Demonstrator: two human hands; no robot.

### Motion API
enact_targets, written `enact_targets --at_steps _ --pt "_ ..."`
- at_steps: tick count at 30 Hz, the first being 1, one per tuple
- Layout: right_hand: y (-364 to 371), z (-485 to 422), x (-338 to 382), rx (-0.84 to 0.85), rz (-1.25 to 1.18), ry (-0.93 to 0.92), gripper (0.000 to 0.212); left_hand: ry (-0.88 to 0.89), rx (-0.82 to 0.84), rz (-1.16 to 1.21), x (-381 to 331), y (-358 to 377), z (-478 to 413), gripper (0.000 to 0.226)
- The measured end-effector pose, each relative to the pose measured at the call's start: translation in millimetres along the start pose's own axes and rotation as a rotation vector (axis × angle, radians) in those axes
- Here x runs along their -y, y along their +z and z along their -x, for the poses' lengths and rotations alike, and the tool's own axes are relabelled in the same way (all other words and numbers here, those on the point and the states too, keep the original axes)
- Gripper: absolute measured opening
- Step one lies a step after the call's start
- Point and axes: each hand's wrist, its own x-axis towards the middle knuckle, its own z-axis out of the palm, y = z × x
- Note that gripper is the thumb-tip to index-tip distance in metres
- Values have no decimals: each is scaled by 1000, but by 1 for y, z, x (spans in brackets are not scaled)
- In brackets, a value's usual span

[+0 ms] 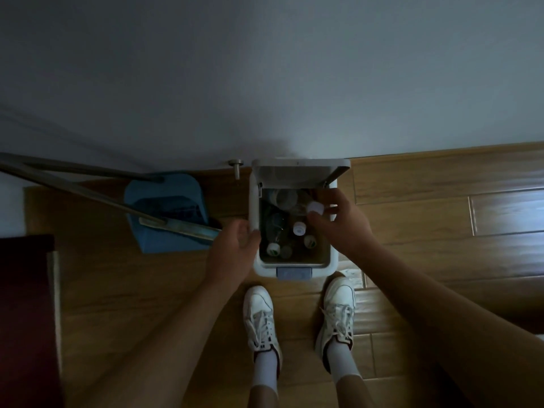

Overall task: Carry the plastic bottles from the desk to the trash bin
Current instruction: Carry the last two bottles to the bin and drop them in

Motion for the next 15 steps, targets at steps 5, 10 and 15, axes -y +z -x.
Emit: enact_targets --at_steps 5,10,15 --pt "7 -6 3 96 99 37 17 -75 51 -75 29 -15 14 28" --pt "43 -5 -2 212 165 -3 24 -126 87 -142 60 -30 30 18" --pt "44 7 13 177 239 -83 21 -173 111 -184 82 -46 38 24"
